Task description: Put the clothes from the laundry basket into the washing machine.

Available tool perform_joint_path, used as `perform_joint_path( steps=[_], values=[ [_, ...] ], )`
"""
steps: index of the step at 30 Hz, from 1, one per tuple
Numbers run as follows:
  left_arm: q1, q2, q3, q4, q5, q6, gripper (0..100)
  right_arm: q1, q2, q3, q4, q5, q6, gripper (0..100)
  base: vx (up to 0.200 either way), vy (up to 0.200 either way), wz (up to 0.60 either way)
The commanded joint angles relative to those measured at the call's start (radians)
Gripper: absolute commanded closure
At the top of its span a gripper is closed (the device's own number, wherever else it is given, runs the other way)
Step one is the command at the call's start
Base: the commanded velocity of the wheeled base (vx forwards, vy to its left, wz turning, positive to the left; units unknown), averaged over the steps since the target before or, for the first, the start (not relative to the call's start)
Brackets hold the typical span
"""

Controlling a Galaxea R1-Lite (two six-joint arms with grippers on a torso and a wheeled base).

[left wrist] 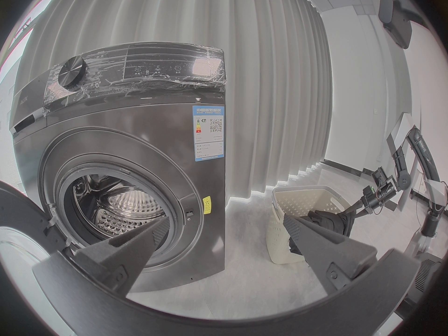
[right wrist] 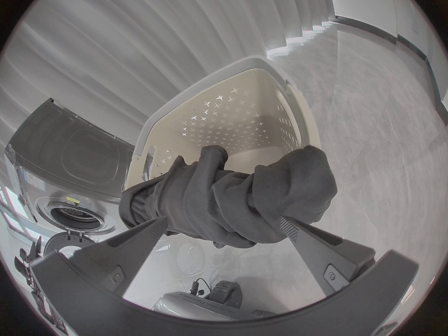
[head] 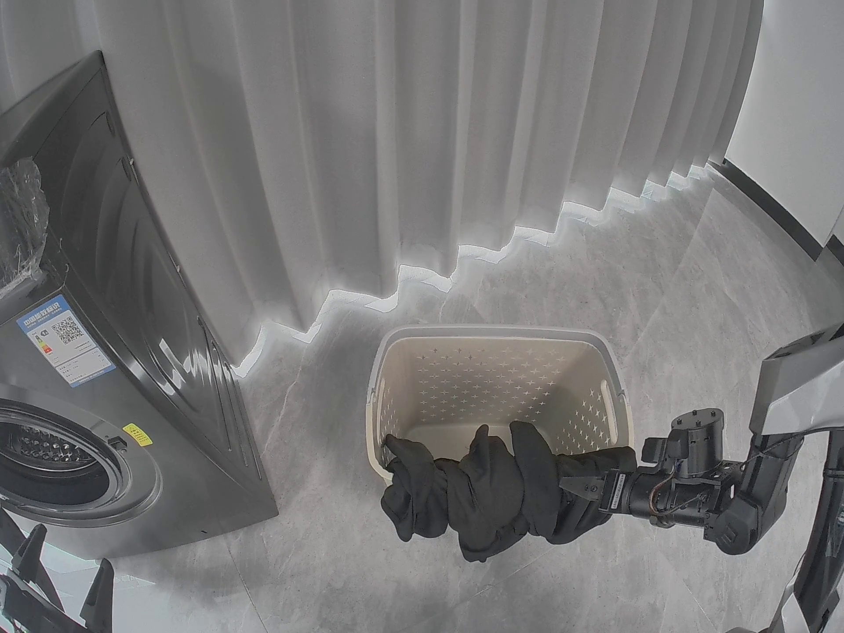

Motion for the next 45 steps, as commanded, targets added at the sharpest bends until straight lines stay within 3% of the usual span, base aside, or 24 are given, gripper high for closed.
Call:
perform_joint_path(
  steps=[1, 9, 21, 22, 35, 45],
  values=[
    [0.0, -0.015, 0.018, 0.0, 0.0, 0.0, 0, 0.0, 0.054, -0.016, -0.007, -0.001, 0.004, 0, 0.0, 0.0, 0.0],
    [0.0, -0.015, 0.018, 0.0, 0.0, 0.0, 0, 0.004, 0.058, -0.05, -0.007, -0.003, 0.036, 0, 0.0, 0.0, 0.0],
    [0.0, -0.015, 0.018, 0.0, 0.0, 0.001, 0, 0.004, 0.075, -0.071, -0.007, -0.003, 0.045, 0, 0.0, 0.0, 0.0],
    [0.0, -0.015, 0.018, 0.0, 0.0, 0.001, 0, 0.004, 0.075, -0.071, -0.007, -0.003, 0.05, 100, 0.0, 0.0, 0.0],
    [0.0, -0.015, 0.018, 0.0, 0.0, 0.001, 0, 0.017, 0.037, -0.022, -0.016, -0.003, 0.064, 100, 0.0, 0.0, 0.0],
    [0.0, -0.015, 0.018, 0.0, 0.0, 0.003, 0, 0.057, -0.238, 0.182, -0.123, 0.002, 0.061, 100, 0.0, 0.0, 0.0]
  ],
)
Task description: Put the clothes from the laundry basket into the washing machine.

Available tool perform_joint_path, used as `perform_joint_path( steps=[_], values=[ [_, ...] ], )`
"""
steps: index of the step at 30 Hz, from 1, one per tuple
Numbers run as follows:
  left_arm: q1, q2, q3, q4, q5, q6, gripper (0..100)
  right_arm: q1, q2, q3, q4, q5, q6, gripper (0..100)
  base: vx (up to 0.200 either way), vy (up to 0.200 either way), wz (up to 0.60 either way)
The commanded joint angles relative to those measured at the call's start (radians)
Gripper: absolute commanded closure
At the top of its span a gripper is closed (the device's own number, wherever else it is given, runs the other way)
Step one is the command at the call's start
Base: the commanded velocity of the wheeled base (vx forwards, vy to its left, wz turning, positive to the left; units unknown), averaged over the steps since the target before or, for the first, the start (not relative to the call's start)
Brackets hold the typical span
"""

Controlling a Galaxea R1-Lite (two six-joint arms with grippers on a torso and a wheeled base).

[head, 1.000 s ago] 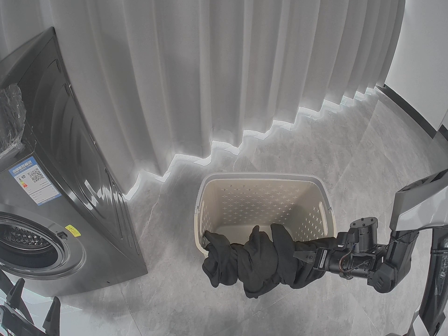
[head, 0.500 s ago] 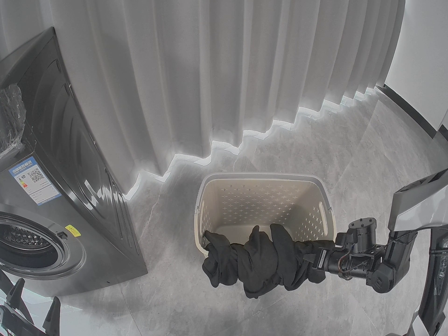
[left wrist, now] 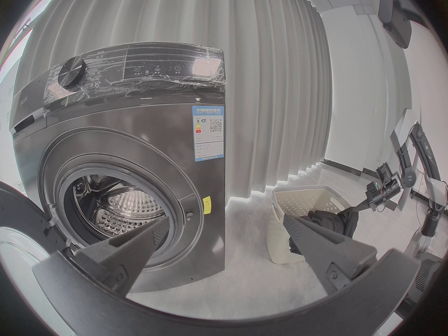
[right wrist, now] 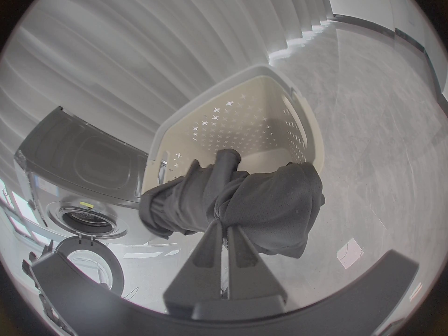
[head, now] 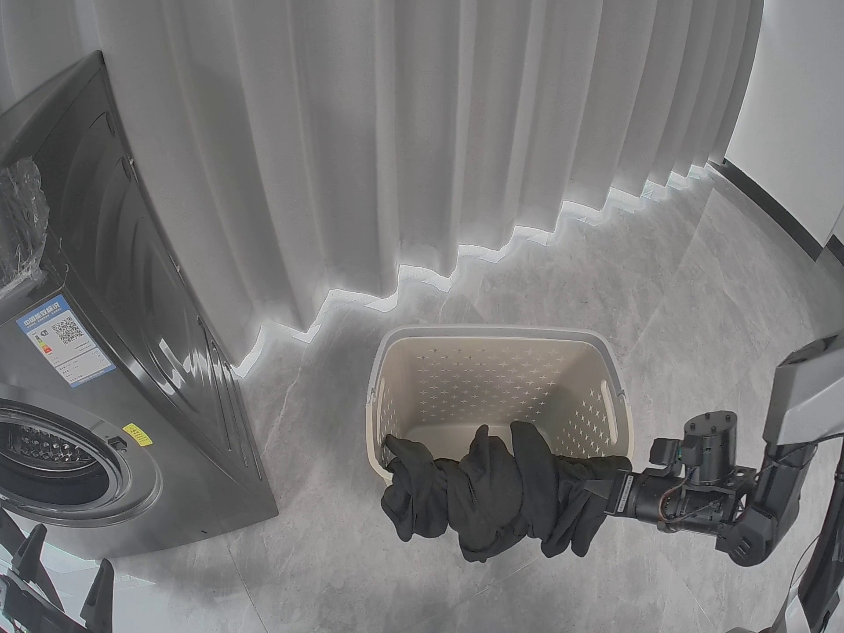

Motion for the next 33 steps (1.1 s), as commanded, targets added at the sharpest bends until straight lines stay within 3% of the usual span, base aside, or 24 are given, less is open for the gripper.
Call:
perform_joint_path(
  steps=[1, 8, 10, 13, 19, 24, 33],
  values=[
    [0.0, -0.015, 0.018, 0.0, 0.0, 0.001, 0, 0.018, -0.194, 0.112, -0.047, 0.006, -0.001, 100, 0.0, 0.0, 0.0],
    [0.0, -0.015, 0.018, 0.0, 0.0, -0.001, 0, 0.051, -0.424, 0.154, -0.082, 0.032, 0.008, 100, 0.0, 0.0, 0.0],
    [0.0, -0.015, 0.018, 0.0, 0.0, 0.001, 0, 0.109, -0.536, 0.143, -0.084, 0.043, 0.068, 100, 0.0, 0.0, 0.0],
    [0.0, -0.015, 0.018, 0.0, 0.0, -0.001, 0, 0.181, -0.646, 0.117, -0.067, 0.041, 0.12, 100, 0.0, 0.0, 0.0],
    [0.0, -0.015, 0.018, 0.001, 0.0, 0.001, 0, 0.215, -0.721, 0.054, -0.036, 0.049, 0.121, 100, 0.0, 0.0, 0.0],
    [0.0, -0.015, 0.018, 0.001, 0.0, 0.002, 0, 0.205, -0.754, 0.003, 0.025, 0.14, 0.124, 100, 0.0, 0.0, 0.0],
    [0.0, -0.015, 0.018, 0.001, 0.0, -0.001, 0, 0.216, -0.84, 0.005, 0.025, 0.146, 0.121, 100, 0.0, 0.0, 0.0]
  ],
)
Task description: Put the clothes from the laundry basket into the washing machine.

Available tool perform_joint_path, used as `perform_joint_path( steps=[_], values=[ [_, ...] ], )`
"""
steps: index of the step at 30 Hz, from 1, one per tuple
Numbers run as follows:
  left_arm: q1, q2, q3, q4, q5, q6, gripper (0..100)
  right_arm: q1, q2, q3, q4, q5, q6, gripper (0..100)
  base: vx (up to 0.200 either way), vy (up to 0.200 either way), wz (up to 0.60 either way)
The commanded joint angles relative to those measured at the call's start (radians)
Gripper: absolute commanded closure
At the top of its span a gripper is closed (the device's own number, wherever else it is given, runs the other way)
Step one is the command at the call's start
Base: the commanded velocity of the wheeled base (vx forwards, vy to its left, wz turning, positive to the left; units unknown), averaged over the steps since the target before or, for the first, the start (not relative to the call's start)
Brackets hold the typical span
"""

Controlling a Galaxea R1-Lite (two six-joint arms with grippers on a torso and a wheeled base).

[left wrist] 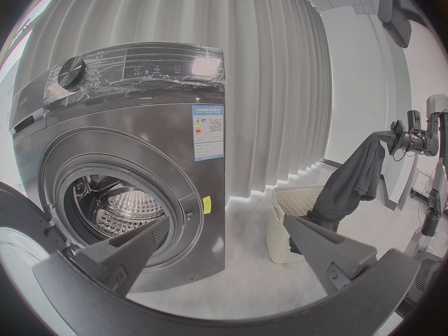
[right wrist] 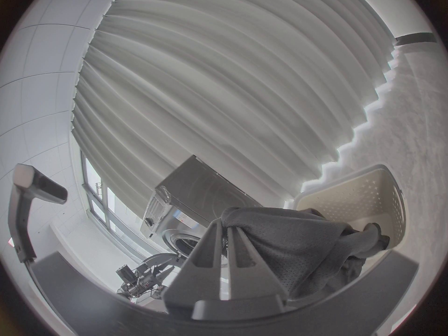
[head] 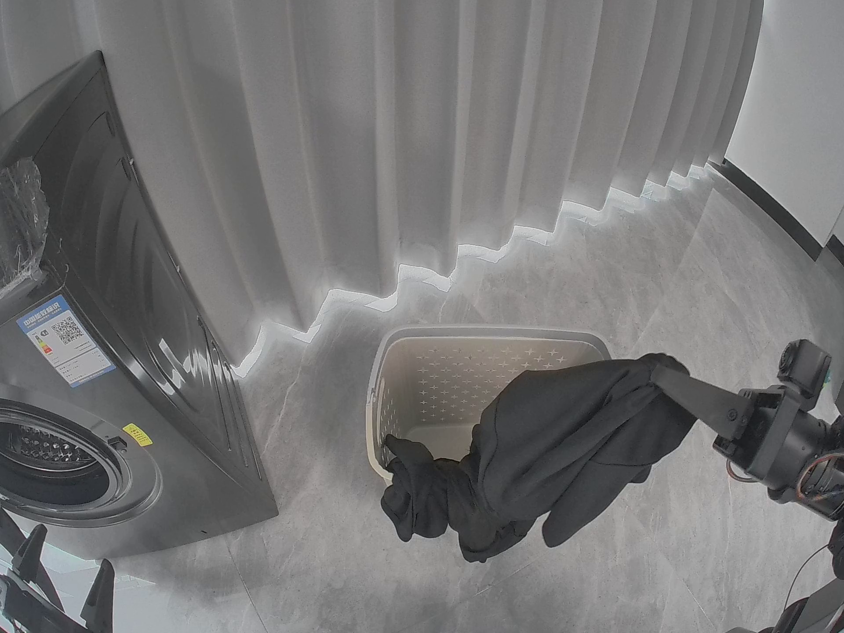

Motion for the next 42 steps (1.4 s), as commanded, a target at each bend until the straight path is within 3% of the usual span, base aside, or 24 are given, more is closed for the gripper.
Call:
perform_joint_path(
  steps=[1, 7, 17, 21, 26, 32, 38, 42],
  values=[
    [0.0, -0.015, 0.018, 0.0, -0.001, -0.001, 0, 0.009, -0.07, -0.012, 0.003, 0.013, -0.002, 100, 0.0, 0.0, 0.0],
    [0.0, -0.015, 0.018, 0.0, -0.001, -0.007, 0, 0.058, -0.066, -0.045, 0.004, 0.035, -0.005, 100, -0.1, 0.0, 0.0],
    [0.0, -0.015, 0.018, -0.002, 0.0, -0.004, 0, 0.052, -0.052, -0.16, 0.078, 0.053, -0.004, 100, -0.2, 0.0, 0.0],
    [0.0, -0.015, 0.018, 0.0, -0.001, 0.001, 0, 0.061, -0.062, -0.164, 0.104, 0.062, -0.002, 100, -0.1, 0.0, 0.0],
    [0.0, -0.015, 0.018, 0.0, 0.0, -0.004, 0, 0.047, -0.078, -0.163, 0.113, 0.136, -0.005, 100, 0.0, 0.0, 0.0],
    [0.0, -0.015, 0.018, -0.002, 0.0, -0.004, 0, 0.046, -0.078, -0.155, 0.113, 0.156, -0.005, 100, -0.133, 0.0, 0.0],
    [0.0, -0.015, 0.018, 0.0, 0.0, -0.002, 0, 0.015, -0.078, -0.164, 0.098, 0.24, -0.01, 100, -0.2, 0.0, 0.0],
    [0.0, -0.015, 0.018, 0.0, -0.001, -0.001, 0, 0.015, -0.079, -0.16, 0.098, 0.256, -0.01, 100, -0.1, 0.0, 0.0]
  ],
)
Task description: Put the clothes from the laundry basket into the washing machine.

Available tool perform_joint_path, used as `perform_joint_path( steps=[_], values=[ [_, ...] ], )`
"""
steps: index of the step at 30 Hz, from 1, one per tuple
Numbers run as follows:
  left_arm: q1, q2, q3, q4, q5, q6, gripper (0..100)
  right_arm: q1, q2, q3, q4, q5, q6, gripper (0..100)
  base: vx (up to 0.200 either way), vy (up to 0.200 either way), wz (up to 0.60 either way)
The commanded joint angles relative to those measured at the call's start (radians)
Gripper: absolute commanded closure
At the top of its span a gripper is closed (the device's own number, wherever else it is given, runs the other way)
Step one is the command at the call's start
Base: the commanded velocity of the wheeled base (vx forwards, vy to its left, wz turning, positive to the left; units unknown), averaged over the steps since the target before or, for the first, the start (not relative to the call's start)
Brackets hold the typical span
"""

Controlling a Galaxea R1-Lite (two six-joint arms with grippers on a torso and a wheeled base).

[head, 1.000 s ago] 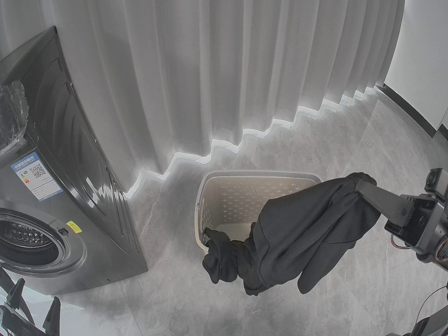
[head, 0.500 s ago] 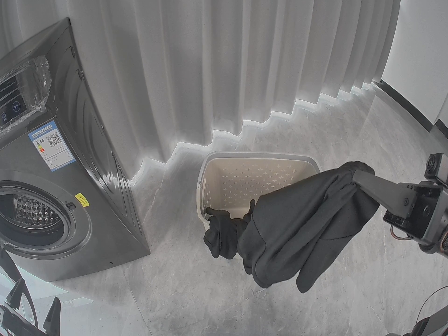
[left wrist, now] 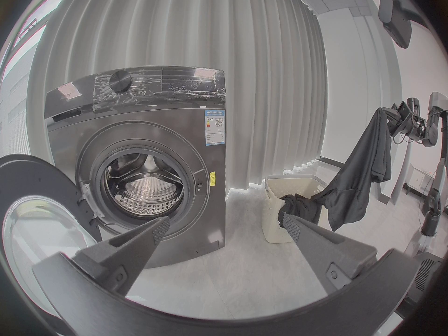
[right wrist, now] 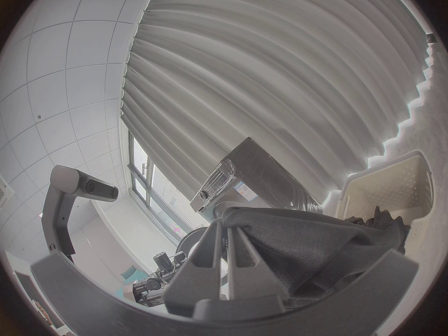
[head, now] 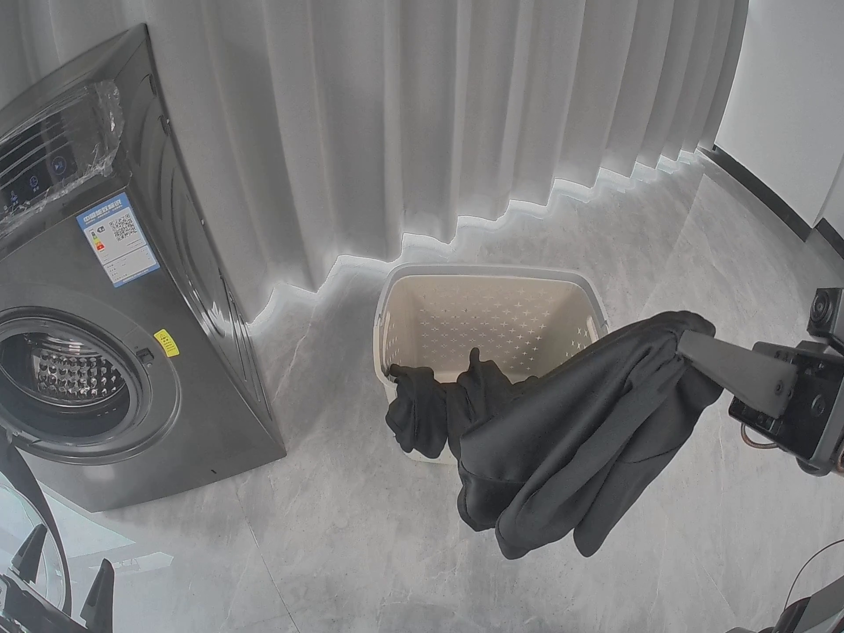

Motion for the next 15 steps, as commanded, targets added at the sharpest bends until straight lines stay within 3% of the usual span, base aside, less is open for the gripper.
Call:
perform_joint_path(
  steps=[1, 10, 15],
  values=[
    [0.0, -0.015, 0.018, 0.0, 0.0, 0.001, 0, 0.002, -0.001, 0.0, 0.0, 0.002, 0.0, 100, 0.0, 0.0, 0.0],
    [0.0, -0.015, 0.018, 0.0, 0.0, 0.001, 0, 0.008, -0.003, 0.012, 0.0, 0.002, -0.002, 100, 0.0, 0.0, 0.0],
    [0.0, -0.015, 0.018, -0.002, 0.001, -0.003, 0, 0.008, -0.003, 0.006, 0.0, 0.002, -0.013, 100, -0.2, 0.0, 0.0]
  ],
)
